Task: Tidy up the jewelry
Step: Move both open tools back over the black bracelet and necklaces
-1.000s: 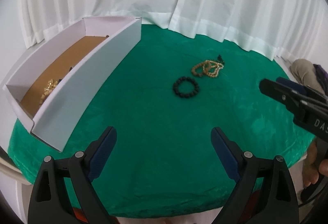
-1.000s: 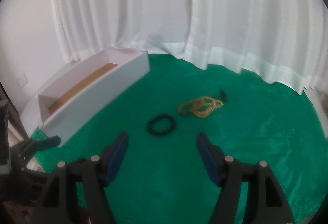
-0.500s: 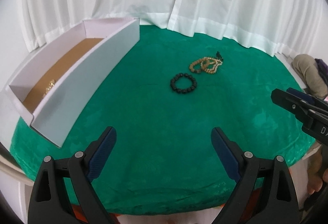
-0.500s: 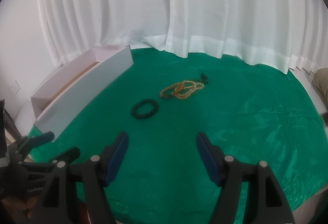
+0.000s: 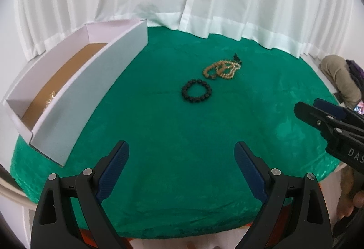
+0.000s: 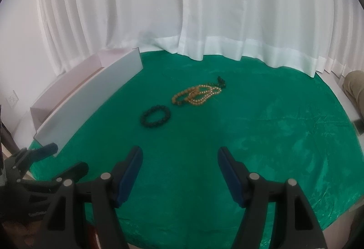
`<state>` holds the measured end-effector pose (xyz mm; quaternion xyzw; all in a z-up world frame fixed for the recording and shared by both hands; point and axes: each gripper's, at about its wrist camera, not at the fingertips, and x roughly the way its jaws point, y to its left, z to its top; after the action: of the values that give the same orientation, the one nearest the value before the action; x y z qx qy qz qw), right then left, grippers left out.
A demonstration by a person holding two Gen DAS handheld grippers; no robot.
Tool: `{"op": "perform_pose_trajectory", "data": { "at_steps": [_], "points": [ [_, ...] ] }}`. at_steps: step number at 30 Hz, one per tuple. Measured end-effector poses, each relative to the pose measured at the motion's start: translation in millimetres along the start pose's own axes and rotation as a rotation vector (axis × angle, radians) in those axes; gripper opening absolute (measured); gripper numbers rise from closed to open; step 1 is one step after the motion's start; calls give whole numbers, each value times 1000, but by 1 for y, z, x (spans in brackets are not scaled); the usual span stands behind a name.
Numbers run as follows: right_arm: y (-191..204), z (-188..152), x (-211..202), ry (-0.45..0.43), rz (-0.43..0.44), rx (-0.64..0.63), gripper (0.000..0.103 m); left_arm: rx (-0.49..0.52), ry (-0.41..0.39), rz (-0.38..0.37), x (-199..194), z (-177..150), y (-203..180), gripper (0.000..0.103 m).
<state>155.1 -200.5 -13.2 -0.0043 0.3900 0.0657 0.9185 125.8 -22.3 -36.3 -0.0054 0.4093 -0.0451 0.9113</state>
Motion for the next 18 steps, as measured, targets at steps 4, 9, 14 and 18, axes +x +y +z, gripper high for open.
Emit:
{"op": "perform_pose_trajectory", "data": {
  "at_steps": [4, 9, 14, 18],
  "points": [
    [6, 7, -6, -8, 16, -18, 70, 4, 2, 21, 2, 7, 1, 101],
    [7, 14, -12, -17, 13, -31, 70, -19, 0, 24, 4, 21, 4, 101],
    [4, 17, -12, -19, 13, -28, 70, -32, 0, 32, 9, 31, 6, 101],
    [1, 14, -12, -12, 20, -25, 70, -49, 21, 38, 16, 33, 8, 101]
  ]
}}
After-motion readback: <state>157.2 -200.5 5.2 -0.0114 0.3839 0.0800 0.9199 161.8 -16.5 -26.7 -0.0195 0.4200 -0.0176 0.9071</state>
